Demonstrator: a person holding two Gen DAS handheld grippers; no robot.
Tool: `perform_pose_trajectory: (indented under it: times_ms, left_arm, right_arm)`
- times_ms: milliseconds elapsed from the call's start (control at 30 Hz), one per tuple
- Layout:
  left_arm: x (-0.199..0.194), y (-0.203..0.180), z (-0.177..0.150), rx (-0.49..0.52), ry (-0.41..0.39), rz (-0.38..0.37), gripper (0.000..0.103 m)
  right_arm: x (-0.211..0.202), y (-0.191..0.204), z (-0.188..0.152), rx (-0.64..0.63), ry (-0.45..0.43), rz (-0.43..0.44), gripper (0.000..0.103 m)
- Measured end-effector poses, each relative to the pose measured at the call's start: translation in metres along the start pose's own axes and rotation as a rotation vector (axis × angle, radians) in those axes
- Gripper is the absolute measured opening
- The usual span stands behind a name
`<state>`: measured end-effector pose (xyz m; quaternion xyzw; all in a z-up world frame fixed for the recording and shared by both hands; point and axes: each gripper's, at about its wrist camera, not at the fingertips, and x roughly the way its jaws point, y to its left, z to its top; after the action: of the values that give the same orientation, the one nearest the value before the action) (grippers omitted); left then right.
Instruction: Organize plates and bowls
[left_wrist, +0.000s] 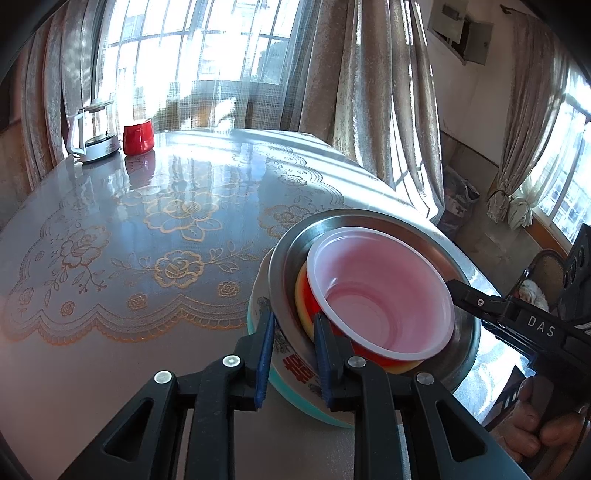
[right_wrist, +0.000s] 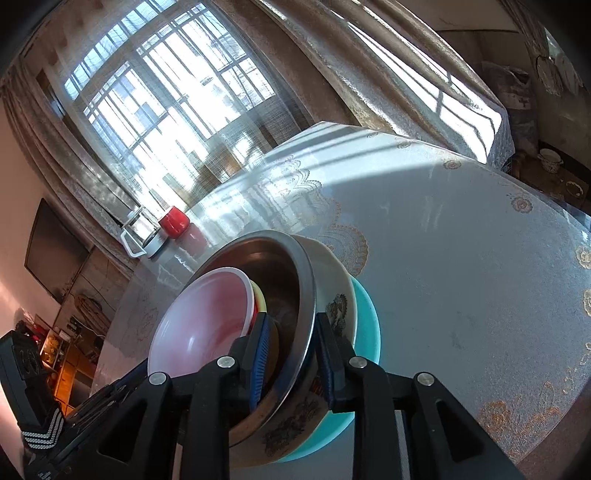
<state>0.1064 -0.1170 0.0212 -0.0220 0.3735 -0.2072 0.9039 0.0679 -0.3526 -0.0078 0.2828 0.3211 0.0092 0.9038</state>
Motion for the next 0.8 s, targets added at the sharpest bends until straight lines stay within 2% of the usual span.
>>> perform_pose_trajectory:
  times_ms: [133, 233, 300, 600, 800]
  left_arm:
    - [-0.003, 0.0, -0.002, -0.001, -0.005, -0.001, 0.021]
    - [-0.006, -0.001, -0.004, 0.005, -0.014, 0.01, 0.021]
    - [-0.007, -0.001, -0.005, 0.007, -0.018, 0.011, 0.021]
    - [-0.013, 0.001, -0.007, -0.004, -0.025, 0.014, 0.024]
    - [-0.019, 0.004, -0.011, -0.01, -0.032, 0.029, 0.03]
  right_arm:
    - [-0.006, -0.001, -0.002, 0.005, -0.016, 0.004, 0.026]
    - [-0.005, -0.002, -0.005, 0.012, -0.012, -0.001, 0.015]
    - [-0.004, -0.001, -0.007, 0.009, -0.015, 0.002, 0.013]
    - [-0.004, 0.003, -0.009, 0.004, -0.004, 0.0, 0.014]
    - [-0.004, 0.003, -0.009, -0.005, 0.009, -0.001, 0.016]
